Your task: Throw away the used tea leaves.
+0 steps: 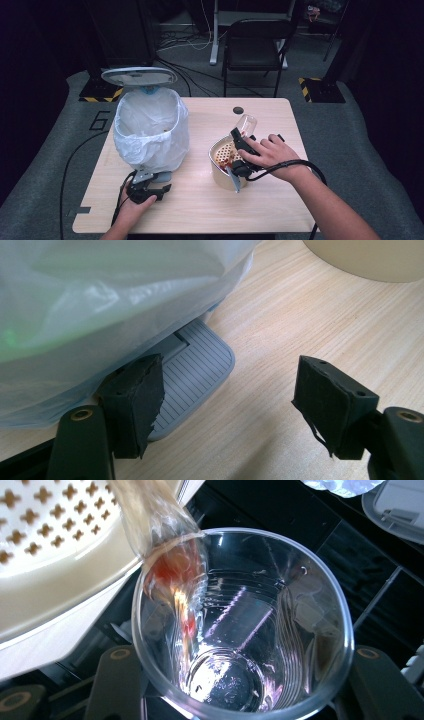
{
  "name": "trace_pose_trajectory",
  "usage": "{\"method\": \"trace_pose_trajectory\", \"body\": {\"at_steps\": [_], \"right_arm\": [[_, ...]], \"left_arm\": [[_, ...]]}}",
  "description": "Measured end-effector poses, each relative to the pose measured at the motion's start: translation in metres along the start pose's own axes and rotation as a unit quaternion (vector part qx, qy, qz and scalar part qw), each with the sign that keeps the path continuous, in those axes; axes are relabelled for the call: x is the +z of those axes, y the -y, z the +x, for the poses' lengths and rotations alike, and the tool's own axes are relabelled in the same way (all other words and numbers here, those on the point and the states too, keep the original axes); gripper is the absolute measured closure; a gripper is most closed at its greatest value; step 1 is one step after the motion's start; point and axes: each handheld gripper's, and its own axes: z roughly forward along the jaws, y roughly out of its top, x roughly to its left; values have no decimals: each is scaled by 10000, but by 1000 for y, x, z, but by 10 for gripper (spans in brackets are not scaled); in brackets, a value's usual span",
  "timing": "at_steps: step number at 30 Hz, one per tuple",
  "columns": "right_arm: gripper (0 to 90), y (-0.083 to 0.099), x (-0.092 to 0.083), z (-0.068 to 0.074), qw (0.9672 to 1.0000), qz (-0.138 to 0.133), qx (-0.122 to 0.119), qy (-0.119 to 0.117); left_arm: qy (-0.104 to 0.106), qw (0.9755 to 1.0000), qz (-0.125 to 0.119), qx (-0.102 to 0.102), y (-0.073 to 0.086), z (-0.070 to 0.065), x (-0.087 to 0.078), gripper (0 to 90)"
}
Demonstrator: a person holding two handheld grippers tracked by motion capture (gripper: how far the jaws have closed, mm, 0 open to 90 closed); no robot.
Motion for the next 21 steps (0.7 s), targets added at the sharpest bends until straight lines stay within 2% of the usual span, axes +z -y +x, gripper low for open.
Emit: {"method": "trace_pose_trajectory", "body": {"at_steps": [2,3,4,5,8,10,11,12,16,21], "right_arm": [[437,0,0,1,10000,6,-12,13],[437,0,1,1,9999,-20,-137,35],[437,-2,2,10,9999,-69,139,-23],[437,-3,1,12,9999,-70,147,-10],[437,-3,0,12,9998,-79,-137,92],[437,-4,-1,12,9998,-97,-142,101],[437,-6,-3,17,9997,28,185,164],[436,-6,-2,19,9993,-5,289,215],[437,-5,-3,17,9997,-17,-30,243],[437,-5,-4,16,9995,-104,23,299]], "left_arm": [[1,10000,0,0,0,0,0,280],[1,10000,4,5,0,0,0,280],[-2,10000,3,7,0,0,0,280],[-4,10000,5,11,0,0,0,280],[-3,10000,4,8,0,0,0,280],[-2,10000,3,7,0,0,0,280],[-3,10000,4,7,0,0,0,280],[-3,10000,4,8,0,0,0,280],[-3,10000,2,6,0,0,0,280],[-1,10000,2,2,0,0,0,280]]}}
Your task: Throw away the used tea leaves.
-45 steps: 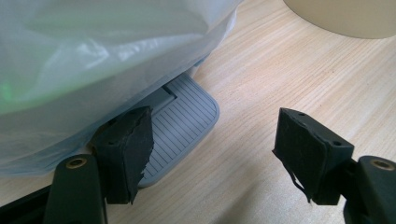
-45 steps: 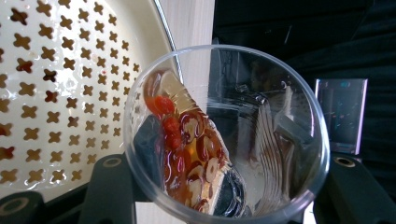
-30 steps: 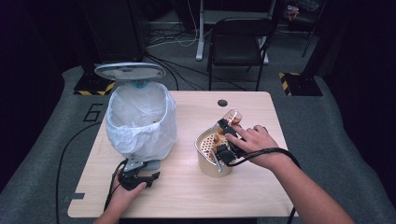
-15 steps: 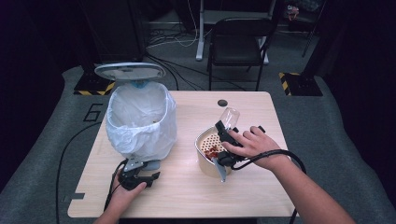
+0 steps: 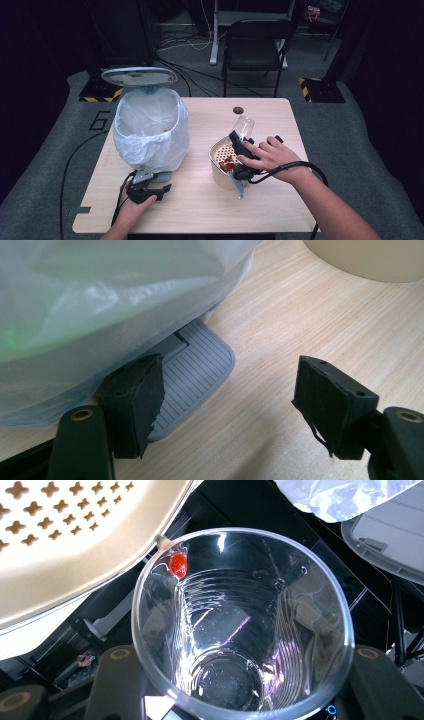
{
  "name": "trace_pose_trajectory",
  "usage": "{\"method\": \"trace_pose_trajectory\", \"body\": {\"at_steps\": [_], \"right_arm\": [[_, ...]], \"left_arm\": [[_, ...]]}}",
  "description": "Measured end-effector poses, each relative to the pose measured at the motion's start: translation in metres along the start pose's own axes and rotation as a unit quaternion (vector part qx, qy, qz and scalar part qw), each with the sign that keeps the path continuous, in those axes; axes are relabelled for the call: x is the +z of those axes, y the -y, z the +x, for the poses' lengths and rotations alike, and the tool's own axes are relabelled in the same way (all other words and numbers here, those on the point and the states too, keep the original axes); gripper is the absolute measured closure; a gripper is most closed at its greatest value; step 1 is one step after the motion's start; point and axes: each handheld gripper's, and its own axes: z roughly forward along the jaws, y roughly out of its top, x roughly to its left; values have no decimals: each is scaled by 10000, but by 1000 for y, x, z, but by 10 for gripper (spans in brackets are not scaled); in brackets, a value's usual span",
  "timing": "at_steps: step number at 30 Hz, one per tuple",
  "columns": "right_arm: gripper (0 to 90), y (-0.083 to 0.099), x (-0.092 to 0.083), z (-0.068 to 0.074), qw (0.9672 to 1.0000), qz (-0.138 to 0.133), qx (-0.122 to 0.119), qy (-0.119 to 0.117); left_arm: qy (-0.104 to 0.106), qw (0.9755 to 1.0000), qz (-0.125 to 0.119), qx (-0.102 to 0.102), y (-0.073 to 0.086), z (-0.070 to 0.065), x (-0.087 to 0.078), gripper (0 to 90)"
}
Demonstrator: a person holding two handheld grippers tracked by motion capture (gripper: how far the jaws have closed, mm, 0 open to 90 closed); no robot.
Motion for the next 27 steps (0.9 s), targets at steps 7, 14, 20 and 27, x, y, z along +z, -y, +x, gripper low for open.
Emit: {"method": "trace_pose_trajectory", "body": {"at_steps": [7,14,20,27], "right_arm": [[436,0,1,-5,9997,-144,-211,67],[435,2,2,-10,9993,-274,-142,-197],[434,12,3,-21,9982,-399,-41,-448],[433,26,3,-31,9774,-878,1811,-646]], "left_arm": [[2,10000,0,-2,0,0,0,280],[5,10000,-1,-4,0,0,0,280],[3,10000,3,3,0,0,0,280],[-1,10000,3,13,0,0,0,280]]}}
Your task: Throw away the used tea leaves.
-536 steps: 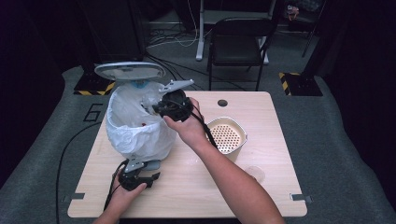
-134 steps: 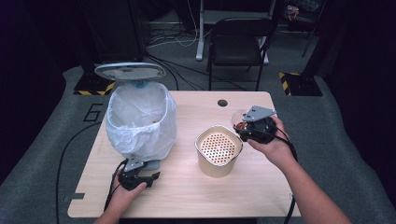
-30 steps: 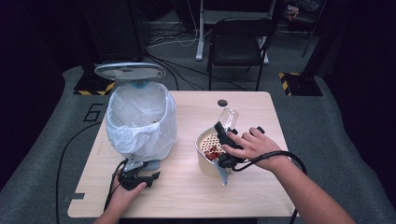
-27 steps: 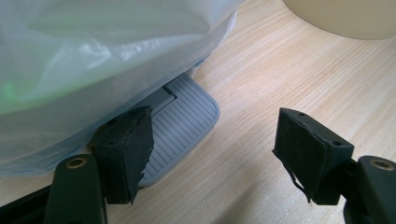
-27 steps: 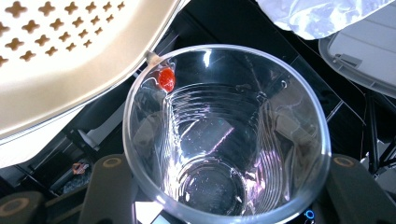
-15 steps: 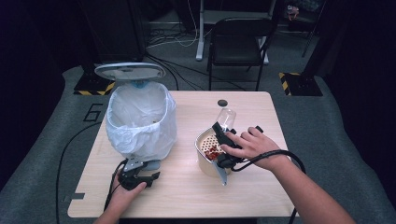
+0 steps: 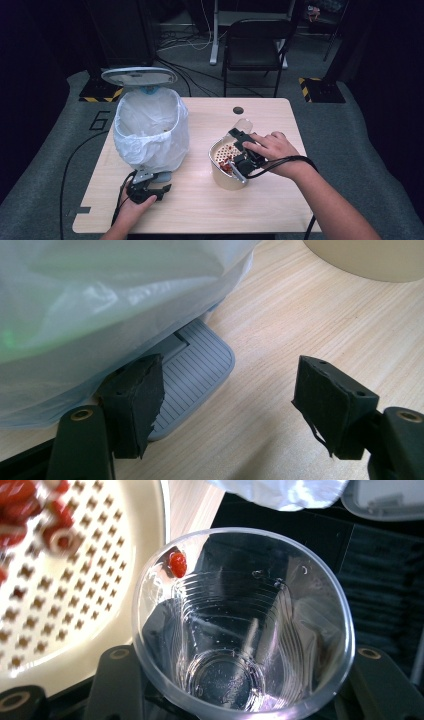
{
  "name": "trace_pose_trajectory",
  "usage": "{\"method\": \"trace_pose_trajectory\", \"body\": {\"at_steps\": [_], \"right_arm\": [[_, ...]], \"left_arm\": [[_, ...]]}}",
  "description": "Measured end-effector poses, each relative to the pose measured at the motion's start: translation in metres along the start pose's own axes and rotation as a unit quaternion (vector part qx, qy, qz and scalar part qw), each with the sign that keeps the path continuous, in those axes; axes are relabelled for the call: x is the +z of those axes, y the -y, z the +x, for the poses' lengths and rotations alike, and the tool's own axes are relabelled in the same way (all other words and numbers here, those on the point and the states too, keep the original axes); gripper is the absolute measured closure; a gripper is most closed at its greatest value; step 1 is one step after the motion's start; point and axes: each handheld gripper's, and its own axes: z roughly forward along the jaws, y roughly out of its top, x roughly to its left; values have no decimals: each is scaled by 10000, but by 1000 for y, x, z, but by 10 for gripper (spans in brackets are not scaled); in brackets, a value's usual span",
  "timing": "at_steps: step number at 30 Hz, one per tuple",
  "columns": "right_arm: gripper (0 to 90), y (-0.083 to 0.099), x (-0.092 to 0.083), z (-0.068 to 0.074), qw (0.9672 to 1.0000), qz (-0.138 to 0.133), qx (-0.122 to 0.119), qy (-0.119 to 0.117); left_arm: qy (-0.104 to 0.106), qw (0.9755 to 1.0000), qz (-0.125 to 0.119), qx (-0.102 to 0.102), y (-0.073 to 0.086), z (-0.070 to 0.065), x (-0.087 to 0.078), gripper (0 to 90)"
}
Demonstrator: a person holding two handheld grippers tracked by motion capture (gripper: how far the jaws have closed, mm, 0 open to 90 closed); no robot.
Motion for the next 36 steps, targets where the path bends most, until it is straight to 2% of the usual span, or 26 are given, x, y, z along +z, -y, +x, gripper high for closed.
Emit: {"method": "trace_pose_trajectory", "body": {"at_steps": [4,5,6,7,8,10,13,15,16,17,18,19,20,23,25,26,27,28,29,30,31,32,33,34,35,36], "right_arm": [[431,6,1,-8,9981,-218,563,-82],[431,7,1,-8,9965,-267,782,-149],[431,7,1,-8,9965,-267,782,-149],[431,9,1,-10,9937,-355,1036,-226],[431,11,1,-13,9887,-446,1413,-240],[431,16,0,-16,9792,-588,1919,-311],[432,25,0,-23,9598,-742,2664,-476],[432,30,0,-27,9524,-795,2902,-497],[432,34,-1,-29,9448,-827,3126,-530],[432,34,-1,-29,9448,-827,3126,-530],[432,38,-2,-32,9353,-880,3383,-550],[432,40,-2,-33,9283,-934,3548,-600],[432,40,-2,-33,9283,-934,3548,-600],[432,44,-2,-38,9073,-1079,3995,-753],[434,46,-2,-41,8909,-1170,4298,-889],[434,47,-2,-44,8759,-1281,4543,-1001],[434,47,-3,-45,8684,-1329,4658,-1061],[434,47,-3,-45,8684,-1329,4658,-1061],[434,47,-4,-51,8449,-1445,4999,-1241],[434,47,-4,-51,8449,-1445,4999,-1241],[435,46,-5,-56,8294,-1508,5202,-1370],[435,46,-5,-56,8294,-1508,5202,-1370],[436,46,-6,-61,8149,-1564,5390,-1448],[436,46,-6,-61,8149,-1564,5390,-1448],[436,45,-7,-63,8079,-1613,5475,-1468],[436,46,-7,-67,7970,-1658,5607,-1515]], "left_arm": [[0,10000,-4,-11,0,0,0,280],[0,10000,-3,-8,0,0,0,280],[0,10000,-3,-8,0,0,0,280],[3,10000,-2,-8,0,0,0,280],[2,10000,-3,-10,0,0,0,280],[0,10000,-3,-12,0,0,0,280],[-1,10000,-3,-11,0,0,0,280],[2,10000,-5,-15,0,0,0,280],[3,10000,-5,-16,0,0,0,280],[3,10000,-5,-16,0,0,0,280],[3,10000,-6,-19,0,0,0,280],[4,10000,-8,-19,0,0,0,280],[4,10000,-8,-19,0,0,0,280],[2,10000,-8,-23,0,0,0,280],[3,10000,-6,-22,0,0,0,280],[3,10000,-7,-22,0,0,0,280],[4,10000,-4,-18,0,0,0,280],[4,10000,-4,-18,0,0,0,280],[5,10000,-3,-13,0,0,0,280],[5,10000,-3,-13,0,0,0,280],[5,10000,-6,-18,0,0,0,280],[5,10000,-6,-18,0,0,0,280],[8,10000,-7,-20,0,0,0,280],[8,10000,-8,-23,0,0,0,280],[7,10000,-5,-18,0,0,0,280],[6,10000,-5,-18,0,0,0,280]]}}
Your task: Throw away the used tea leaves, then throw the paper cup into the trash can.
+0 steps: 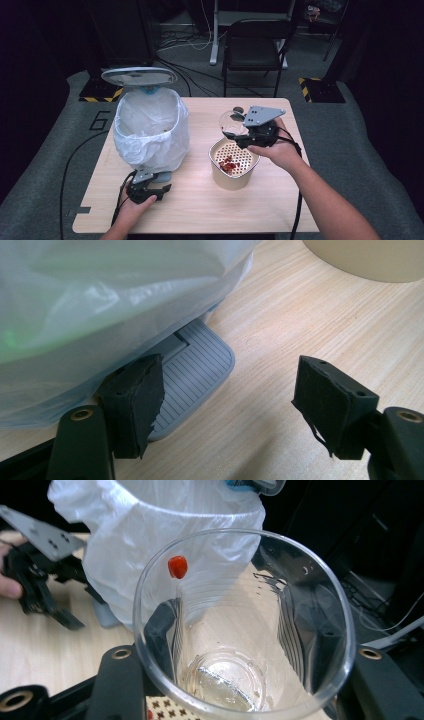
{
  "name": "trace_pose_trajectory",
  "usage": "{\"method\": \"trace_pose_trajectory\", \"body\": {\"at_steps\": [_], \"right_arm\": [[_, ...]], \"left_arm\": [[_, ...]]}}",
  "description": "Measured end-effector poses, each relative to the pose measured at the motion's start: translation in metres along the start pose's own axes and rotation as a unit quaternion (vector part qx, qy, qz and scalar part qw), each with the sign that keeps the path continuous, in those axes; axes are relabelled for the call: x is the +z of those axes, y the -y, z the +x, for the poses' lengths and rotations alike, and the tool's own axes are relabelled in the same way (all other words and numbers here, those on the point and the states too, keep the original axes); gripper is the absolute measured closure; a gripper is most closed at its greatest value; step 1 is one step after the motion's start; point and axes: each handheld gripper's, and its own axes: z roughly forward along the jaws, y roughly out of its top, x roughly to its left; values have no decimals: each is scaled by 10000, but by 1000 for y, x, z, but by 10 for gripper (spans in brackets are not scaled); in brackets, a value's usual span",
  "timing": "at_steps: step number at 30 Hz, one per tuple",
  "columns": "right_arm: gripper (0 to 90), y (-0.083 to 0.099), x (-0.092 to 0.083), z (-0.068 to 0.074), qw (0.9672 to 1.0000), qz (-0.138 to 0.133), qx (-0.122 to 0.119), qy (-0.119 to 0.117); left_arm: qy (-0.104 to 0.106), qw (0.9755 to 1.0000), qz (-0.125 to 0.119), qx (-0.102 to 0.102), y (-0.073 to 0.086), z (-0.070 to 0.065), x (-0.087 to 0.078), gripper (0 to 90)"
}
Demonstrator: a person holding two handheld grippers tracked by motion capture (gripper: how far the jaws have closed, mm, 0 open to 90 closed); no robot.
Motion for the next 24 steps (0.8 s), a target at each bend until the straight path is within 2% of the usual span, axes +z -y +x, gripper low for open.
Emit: {"method": "trace_pose_trajectory", "body": {"at_steps": [3,7,8,10,13,16,24], "right_arm": [[436,-3,0,0,10000,6,90,-32],[436,-5,3,-4,9988,85,458,-142],[436,-5,3,-4,9988,85,458,-142],[436,-6,5,-6,9976,98,667,-155],[437,-11,8,-6,9963,99,839,-186],[437,-18,12,-6,9952,46,945,-253],[437,-33,27,-5,9922,-75,1172,-425]], "left_arm": [[1,10000,-2,-2,0,0,0,280],[3,10000,-3,-8,0,0,0,280],[3,10000,-3,-8,0,0,0,280],[0,10000,-1,-8,0,0,0,280],[6,10000,6,-10,0,0,0,280],[45,10000,68,-1,-1,1,-1,280],[83,10000,8,-40,0,1,0,280]]}}
